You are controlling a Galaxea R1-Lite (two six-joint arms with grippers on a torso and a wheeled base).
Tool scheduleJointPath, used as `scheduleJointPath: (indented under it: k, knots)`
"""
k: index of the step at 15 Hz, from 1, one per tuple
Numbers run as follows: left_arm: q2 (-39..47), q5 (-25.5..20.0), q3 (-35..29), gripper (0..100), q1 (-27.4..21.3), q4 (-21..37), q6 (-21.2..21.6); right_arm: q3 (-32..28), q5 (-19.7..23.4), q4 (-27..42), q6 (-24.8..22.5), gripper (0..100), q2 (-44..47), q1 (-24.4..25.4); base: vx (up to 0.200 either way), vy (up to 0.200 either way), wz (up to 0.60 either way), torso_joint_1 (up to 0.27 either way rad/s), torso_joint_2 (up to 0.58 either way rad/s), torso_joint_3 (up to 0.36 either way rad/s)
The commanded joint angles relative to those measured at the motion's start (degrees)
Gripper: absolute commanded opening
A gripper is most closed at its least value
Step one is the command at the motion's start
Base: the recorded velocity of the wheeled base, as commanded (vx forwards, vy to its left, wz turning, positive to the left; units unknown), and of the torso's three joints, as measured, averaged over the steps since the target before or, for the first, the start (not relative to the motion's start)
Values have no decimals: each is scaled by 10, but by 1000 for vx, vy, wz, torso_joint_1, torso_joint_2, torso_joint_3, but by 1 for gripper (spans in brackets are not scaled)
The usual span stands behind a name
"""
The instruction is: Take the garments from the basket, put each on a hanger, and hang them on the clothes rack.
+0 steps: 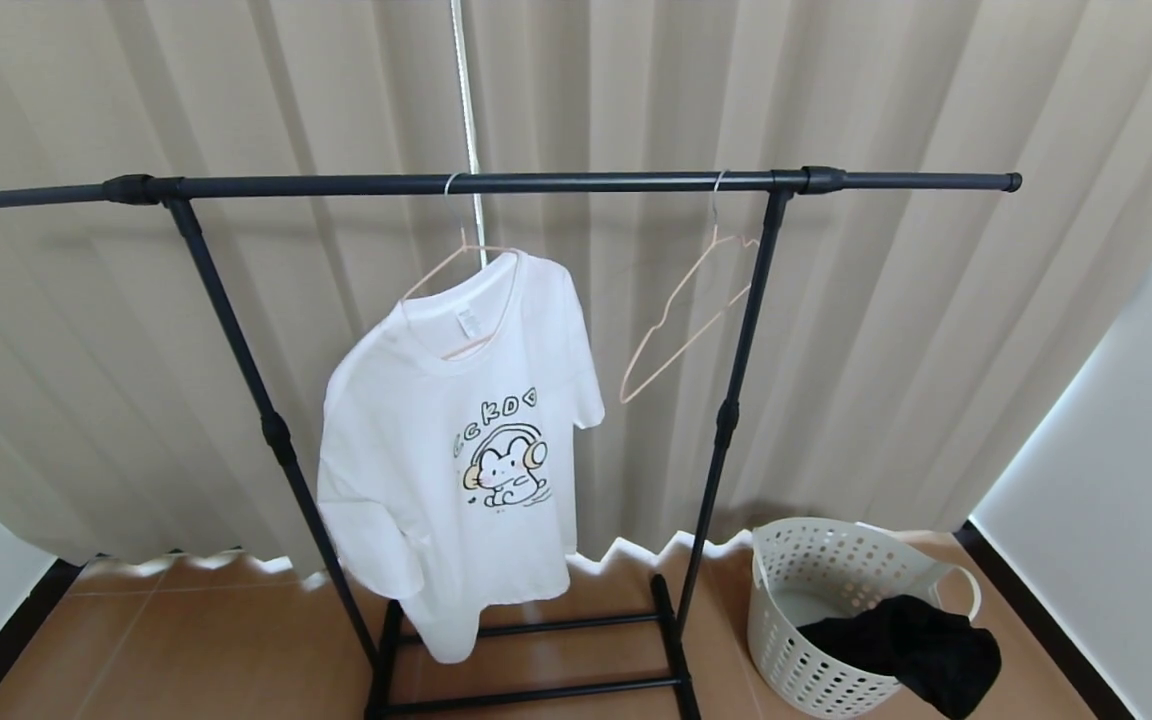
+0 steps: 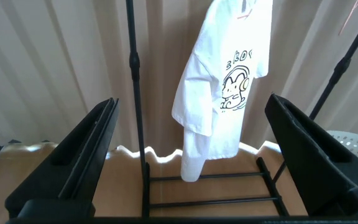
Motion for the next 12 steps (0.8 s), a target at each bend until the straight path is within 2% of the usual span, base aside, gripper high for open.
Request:
scheduleJointPath:
  k: [1,12]
  knots:
    - [1,0,0,100,0,0,0,0,0,0,0,100,0,0,0,0,0,-149,388,227]
    - [1,1,0,100,0,0,0,0,0,0,0,100,0,0,0,0,0,-208,520,307]
